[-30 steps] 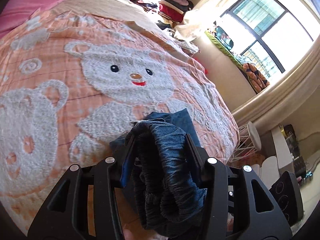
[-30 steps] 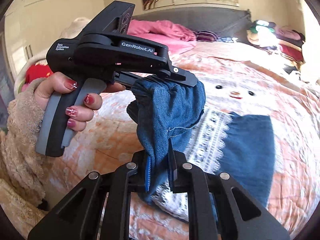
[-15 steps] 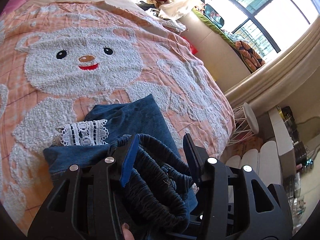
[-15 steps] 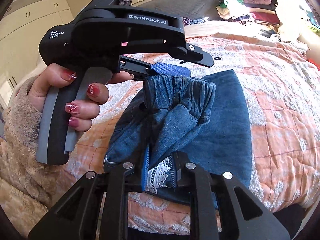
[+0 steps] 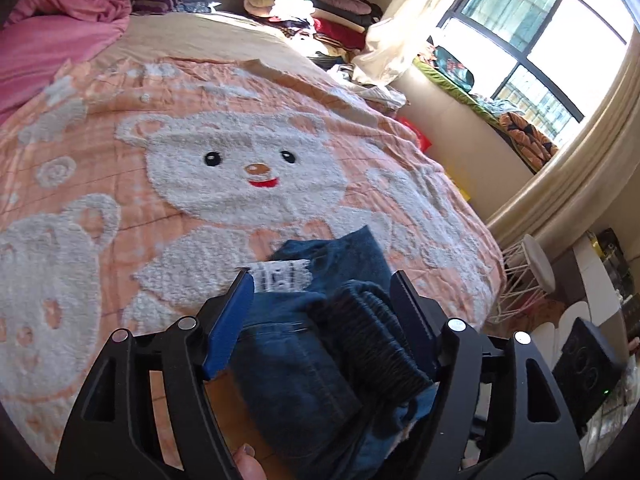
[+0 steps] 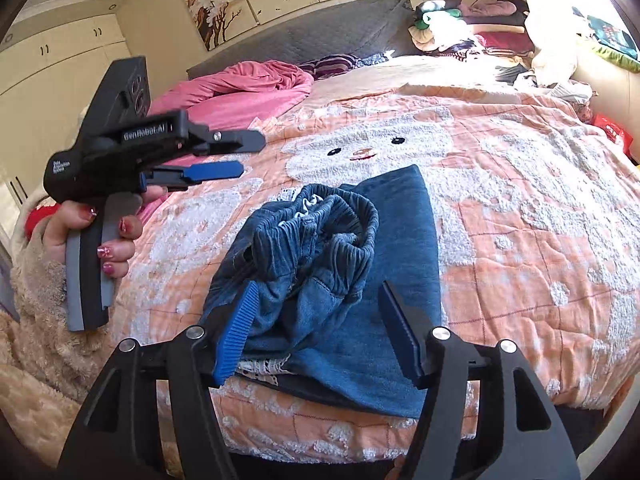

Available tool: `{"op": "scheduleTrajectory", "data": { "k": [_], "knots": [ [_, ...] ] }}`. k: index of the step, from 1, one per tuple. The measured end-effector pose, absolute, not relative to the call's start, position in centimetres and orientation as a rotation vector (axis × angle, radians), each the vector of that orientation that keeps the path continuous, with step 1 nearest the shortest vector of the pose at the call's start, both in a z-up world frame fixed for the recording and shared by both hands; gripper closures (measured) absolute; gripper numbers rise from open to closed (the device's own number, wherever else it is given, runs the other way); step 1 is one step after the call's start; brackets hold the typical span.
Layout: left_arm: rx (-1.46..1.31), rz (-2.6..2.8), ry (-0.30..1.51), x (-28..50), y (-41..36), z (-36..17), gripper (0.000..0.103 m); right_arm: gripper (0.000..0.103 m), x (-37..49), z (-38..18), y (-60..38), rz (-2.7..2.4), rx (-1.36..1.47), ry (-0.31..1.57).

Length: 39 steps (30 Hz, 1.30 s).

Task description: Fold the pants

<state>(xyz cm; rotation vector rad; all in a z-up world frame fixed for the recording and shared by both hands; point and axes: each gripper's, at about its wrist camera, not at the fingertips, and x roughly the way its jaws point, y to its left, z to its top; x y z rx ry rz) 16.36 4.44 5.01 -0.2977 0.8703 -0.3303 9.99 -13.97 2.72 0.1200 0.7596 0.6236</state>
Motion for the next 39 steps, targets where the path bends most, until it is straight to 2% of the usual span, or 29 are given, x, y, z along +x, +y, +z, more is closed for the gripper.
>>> {"op": "scheduleTrajectory", "data": {
  "k": [6,11,12,13,14,19,28,39],
  "knots": [
    [-0.311,-0.207,0.957,14.9,8.2,1.5,0.04,0.042,11.2,4.4,-11.3,0.655,0.033,0.735],
    [-0.273,-0.231,0.999,12.7,7.1,-0.1,0.04,0.042,13.2,4.6,-8.6,0.637,-0.025,0.773],
    [-0.255,-0.239,1.0,12.4,6.6,-0.3,0.04,0.047,13.8,4.2,-8.4,0.624,-0.03,0.79],
    [-0.237,-0.249,1.001,12.2,5.9,-0.4,0.04,0.079,14.4,3.5,-8.3,0.629,-0.023,0.805],
    [-0.22,-0.257,1.002,12.0,5.3,-0.6,0.04,0.084,14.6,3.1,-8.4,0.668,0.007,0.819],
    [-0.143,-0.269,0.999,11.5,3.4,-1.2,0.04,0.084,13.1,3.4,-11.2,0.678,0.127,0.797],
    [-0.135,-0.281,1.019,10.9,3.2,-1.7,0.037,0.083,12.9,-0.3,-13.2,0.609,0.176,0.895],
    [-0.114,-0.29,1.007,10.4,2.3,-0.9,0.037,0.074,11.7,2.0,-13.2,0.578,0.109,0.835]
  ]
}}
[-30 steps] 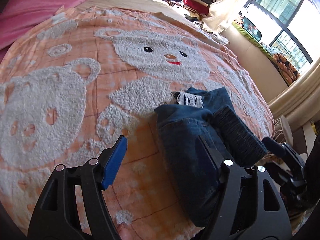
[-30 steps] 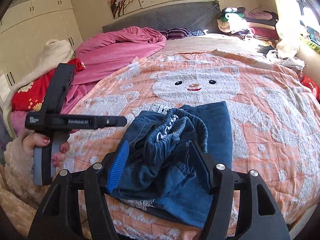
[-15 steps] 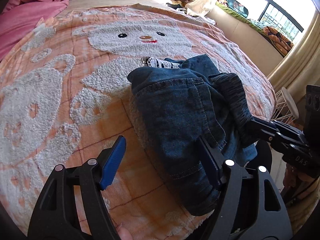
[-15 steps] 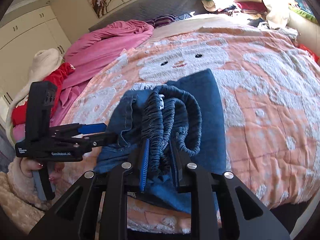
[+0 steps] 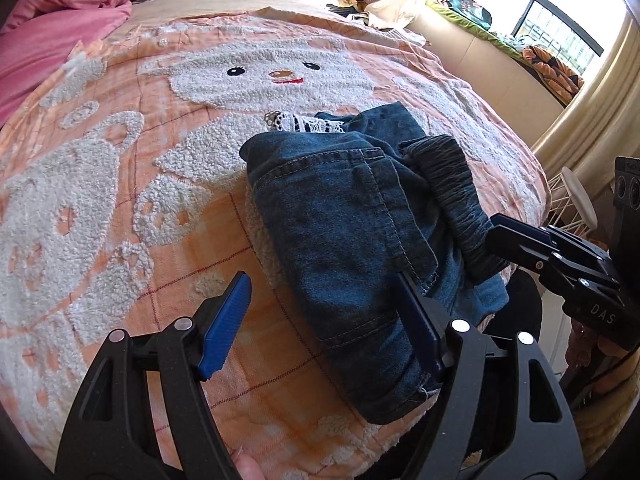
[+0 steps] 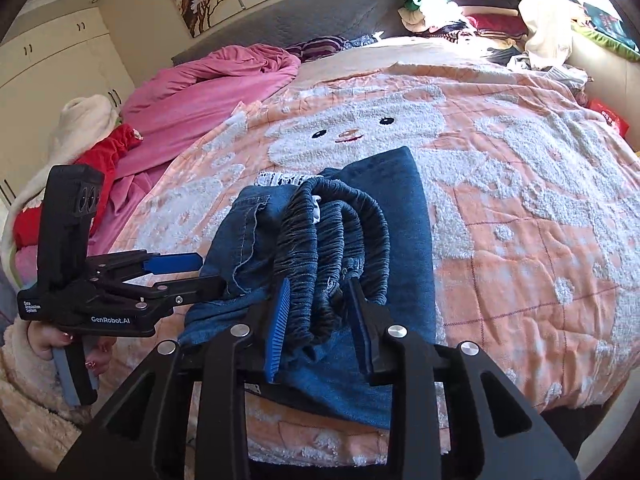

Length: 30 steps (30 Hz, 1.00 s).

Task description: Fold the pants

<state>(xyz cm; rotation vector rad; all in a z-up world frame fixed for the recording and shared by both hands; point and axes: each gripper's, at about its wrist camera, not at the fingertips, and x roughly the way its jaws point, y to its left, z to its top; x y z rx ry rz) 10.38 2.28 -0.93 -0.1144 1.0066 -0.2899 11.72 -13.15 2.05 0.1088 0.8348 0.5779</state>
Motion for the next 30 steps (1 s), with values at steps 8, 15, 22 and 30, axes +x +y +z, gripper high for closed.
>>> {"op": "scheduleTrajectory", "data": {
  "k": [8,15,22,30],
  "knots": [
    [-0.109,-0.305,1.007,9.8,1.8,-0.7,0.035,0.067,11.5,3.8,-13.4,0.564,0.095,0.787],
    [-0.078,-0.296,1.024,9.0,1.6,-1.5,0.033,0.061,12.0,3.8,-12.0,0.557,0.027,0.793],
    [-0.098,-0.285,1.03,7.8,3.0,-2.1,0.027,0.057,12.6,3.0,-13.3,0.537,0.048,0.833],
    [-0.002,-0.362,0.945,5.1,1.0,0.7,0.028,0.042,14.7,4.1,-13.7,0.548,-0.003,0.823]
  ]
}}
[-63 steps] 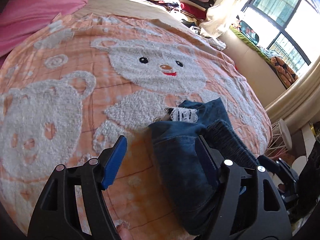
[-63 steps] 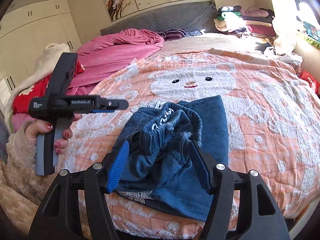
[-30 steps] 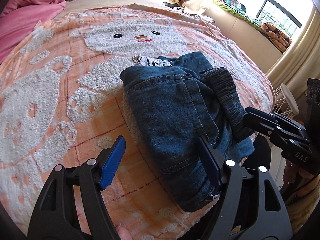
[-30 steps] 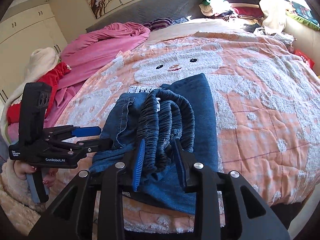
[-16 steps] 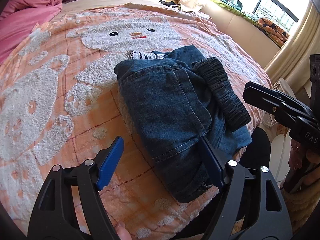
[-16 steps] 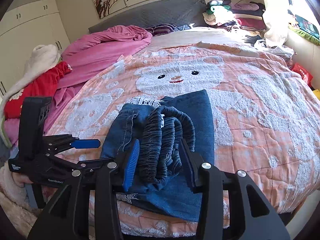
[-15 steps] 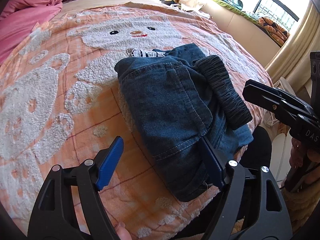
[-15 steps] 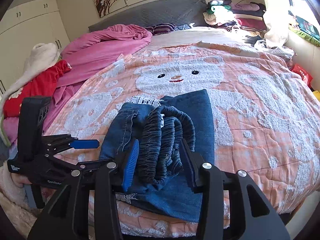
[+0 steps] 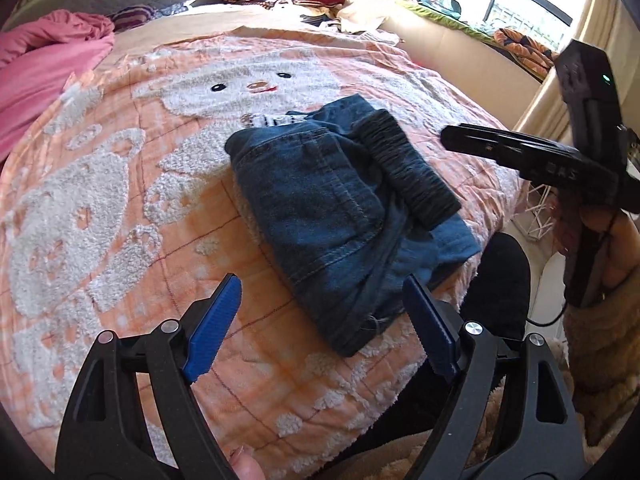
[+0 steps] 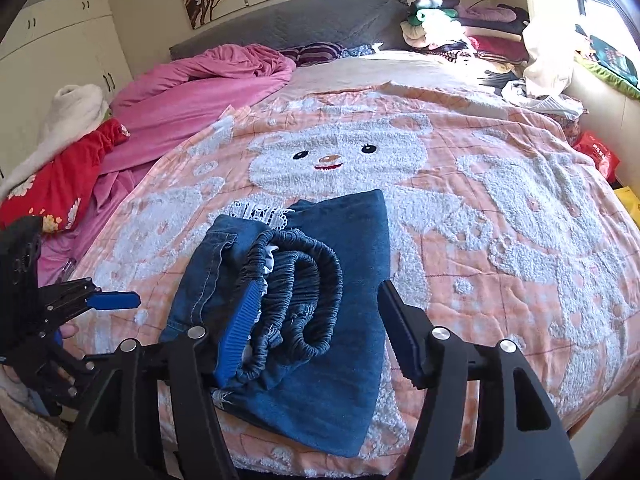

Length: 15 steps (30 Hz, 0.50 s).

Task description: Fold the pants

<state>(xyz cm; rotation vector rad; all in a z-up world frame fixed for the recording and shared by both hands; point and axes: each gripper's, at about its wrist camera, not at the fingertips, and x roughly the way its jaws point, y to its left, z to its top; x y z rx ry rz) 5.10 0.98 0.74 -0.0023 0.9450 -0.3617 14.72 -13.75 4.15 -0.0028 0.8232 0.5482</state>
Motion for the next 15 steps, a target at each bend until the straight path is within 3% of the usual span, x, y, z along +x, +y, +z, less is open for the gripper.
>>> {"op": "scheduleTrajectory", "data": {
  "k": [5,10,13,15],
  "knots": [
    [0.089,-0.401,0.951,5.1,-1.9,-0.3,0.048,0.042,16.9,2.8,-12.2,0.585,-0.035,0.872],
    [0.162,-0.403,0.932,5.5,-3.5,-0.7,0.05,0.042,18.4,2.9,-12.4,0.625,0.027,0.89],
    [0.186,-0.39,0.929,5.6,-3.7,-0.9,0.057,0.042,19.2,3.4,-12.2,0.633,0.035,0.893],
    [0.22,-0.377,0.94,5.7,-3.7,-1.6,0.067,0.042,19.8,3.5,-11.5,0.654,0.016,0.9]
  ]
}}
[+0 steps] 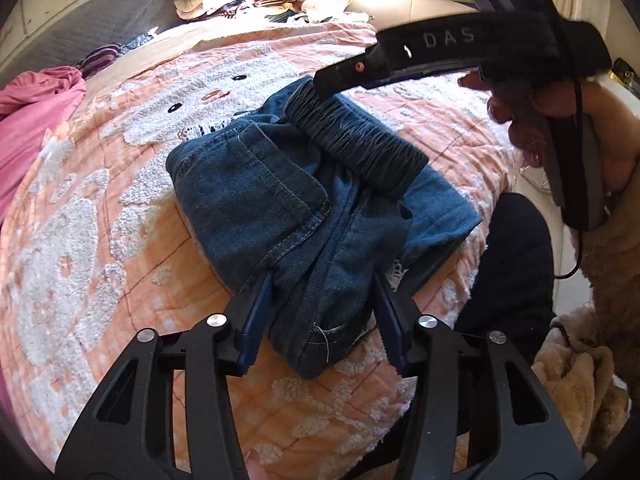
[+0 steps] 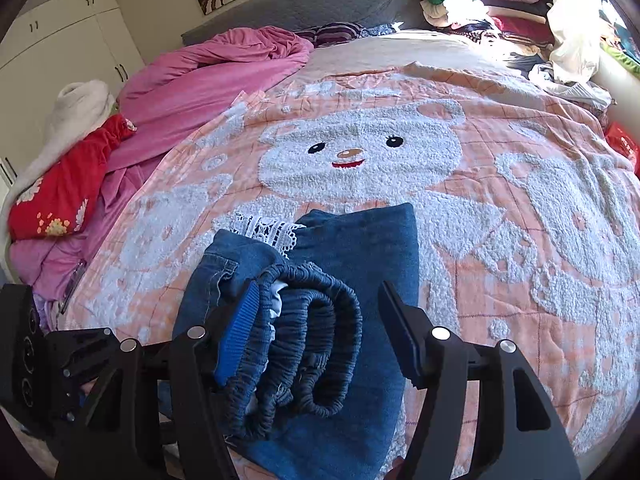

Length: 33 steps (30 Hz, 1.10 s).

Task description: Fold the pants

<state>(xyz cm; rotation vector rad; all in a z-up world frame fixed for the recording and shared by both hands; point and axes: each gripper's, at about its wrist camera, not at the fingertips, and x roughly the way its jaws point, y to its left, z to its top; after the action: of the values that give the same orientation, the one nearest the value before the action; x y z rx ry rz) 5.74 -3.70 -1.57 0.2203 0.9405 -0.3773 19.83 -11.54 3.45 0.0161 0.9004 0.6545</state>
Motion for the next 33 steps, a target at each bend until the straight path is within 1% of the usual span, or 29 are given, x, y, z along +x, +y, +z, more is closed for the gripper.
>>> {"op": "scheduleTrajectory", "data": {
  "k": [5,6,7,8,10,12,15,17,19,20,21,24,27,29,31,32,33],
  "knots": [
    [0.242,-0.375,0.968,5.7,-3.0,-2.5,0.07,0.042,21.2,2.0,-9.4,0.729,-0.007,0.979],
    [0.242,-0.378,0.975,5.7,-2.8,-2.5,0.071,0.043,21.3,1.6,-9.1,0.724,-0.015,0.99],
    [0.242,-0.381,0.978,5.6,-2.7,-2.5,0.071,0.053,21.2,1.2,-9.0,0.735,-0.023,0.996],
    [0.237,-0.387,0.981,5.5,-2.4,-2.4,0.072,0.06,20.8,1.1,-8.9,0.759,-0.033,0.989],
    [0.238,-0.394,0.99,5.2,-1.8,-2.3,0.073,0.068,19.8,1.6,-9.2,0.775,-0.037,0.962],
    [0.231,-0.392,0.997,4.8,-0.9,-2.0,0.075,0.07,18.6,2.8,-9.7,0.805,-0.006,0.921],
    [0.204,-0.407,1.013,4.3,-0.1,-2.1,0.075,0.07,17.9,3.6,-9.8,0.78,-0.032,0.889],
    [0.195,-0.411,1.017,4.3,0.0,-2.4,0.075,0.068,18.5,2.2,-9.7,0.714,-0.078,0.931],
    [0.194,-0.406,1.014,4.2,-0.3,-2.6,0.075,0.062,18.9,0.8,-9.7,0.676,-0.097,0.945],
    [0.203,-0.402,1.01,4.1,-0.4,-2.6,0.075,0.061,18.9,0.4,-9.8,0.666,-0.1,0.942],
    [0.211,-0.399,1.007,4.1,-0.6,-2.7,0.075,0.055,18.9,0.3,-9.9,0.652,-0.105,0.936],
    [0.217,-0.394,1.007,4.1,-0.7,-2.8,0.075,0.047,18.8,0.1,-10.3,0.623,-0.111,0.924],
    [0.197,-0.391,1.012,4.1,-0.8,-3.0,0.075,0.045,18.5,0.6,-10.7,0.611,-0.096,0.919],
    [0.17,-0.395,1.018,4.1,-0.6,-2.9,0.075,0.043,18.0,1.6,-11.2,0.61,-0.084,0.895],
    [0.137,-0.405,1.026,4.1,-0.2,-2.6,0.069,0.041,17.5,2.6,-12.0,0.595,-0.068,0.867],
    [0.107,-0.416,1.036,4.1,0.1,-2.4,0.065,0.039,17.3,2.9,-12.5,0.584,-0.059,0.863],
    [0.071,-0.432,1.046,4.0,0.4,-2.2,0.064,0.037,17.1,3.1,-13.0,0.573,-0.047,0.858]
  ]
}}
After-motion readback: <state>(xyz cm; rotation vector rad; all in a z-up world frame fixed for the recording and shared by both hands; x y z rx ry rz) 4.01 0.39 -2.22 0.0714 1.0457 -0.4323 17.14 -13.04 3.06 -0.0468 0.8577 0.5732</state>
